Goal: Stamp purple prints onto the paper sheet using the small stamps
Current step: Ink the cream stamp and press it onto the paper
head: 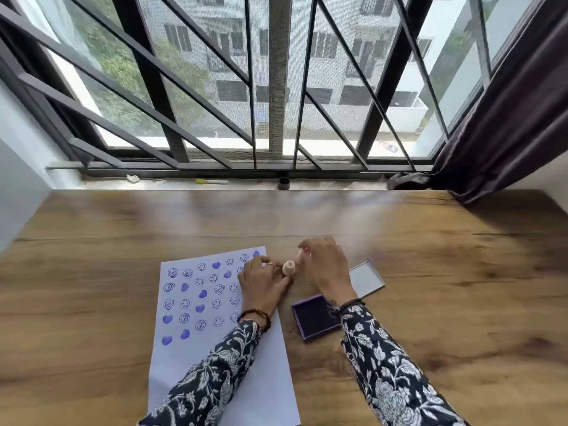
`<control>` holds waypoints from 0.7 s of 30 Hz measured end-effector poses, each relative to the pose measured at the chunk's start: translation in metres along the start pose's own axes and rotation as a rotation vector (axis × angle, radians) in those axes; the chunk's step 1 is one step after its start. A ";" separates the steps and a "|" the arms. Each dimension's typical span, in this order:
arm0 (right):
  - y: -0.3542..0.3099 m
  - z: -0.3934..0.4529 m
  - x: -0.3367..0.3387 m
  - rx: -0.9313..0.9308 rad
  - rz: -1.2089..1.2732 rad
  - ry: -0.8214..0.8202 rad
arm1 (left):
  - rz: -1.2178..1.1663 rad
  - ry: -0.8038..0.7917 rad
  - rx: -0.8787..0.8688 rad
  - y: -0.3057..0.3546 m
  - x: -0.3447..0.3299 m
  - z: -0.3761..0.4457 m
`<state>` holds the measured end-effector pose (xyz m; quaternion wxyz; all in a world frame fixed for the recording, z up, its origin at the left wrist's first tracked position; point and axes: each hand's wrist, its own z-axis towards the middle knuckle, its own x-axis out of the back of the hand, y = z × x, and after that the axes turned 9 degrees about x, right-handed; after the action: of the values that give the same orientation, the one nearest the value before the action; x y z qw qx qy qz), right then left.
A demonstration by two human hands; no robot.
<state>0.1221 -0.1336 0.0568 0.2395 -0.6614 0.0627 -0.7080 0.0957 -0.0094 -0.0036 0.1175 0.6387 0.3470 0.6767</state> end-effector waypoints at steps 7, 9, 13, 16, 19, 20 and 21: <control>-0.006 -0.037 0.029 -0.263 0.857 0.142 | -0.540 -0.089 -0.056 0.021 0.036 -0.019; -0.007 -0.050 0.031 -0.277 1.012 0.162 | -0.760 -0.258 -0.008 0.031 0.048 -0.028; -0.009 -0.070 0.035 -0.301 1.155 0.219 | -0.863 -0.359 0.027 0.038 0.058 -0.041; -0.011 -0.080 0.038 -0.290 1.225 0.236 | -0.915 -0.426 0.025 0.040 0.061 -0.050; -0.012 -0.087 0.038 -0.312 1.271 0.242 | -0.899 -0.435 0.002 0.040 0.064 -0.055; -0.012 -0.088 0.037 -0.342 1.290 0.242 | -0.888 -0.430 -0.016 0.040 0.065 -0.056; -0.014 -0.090 0.035 -0.383 1.332 0.237 | -0.879 -0.424 -0.038 0.040 0.065 -0.057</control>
<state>0.0314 -0.1570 0.0837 0.4932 -0.4311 0.6036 -0.4544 0.0428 -0.0177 0.0757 0.4718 0.5533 0.5399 0.4239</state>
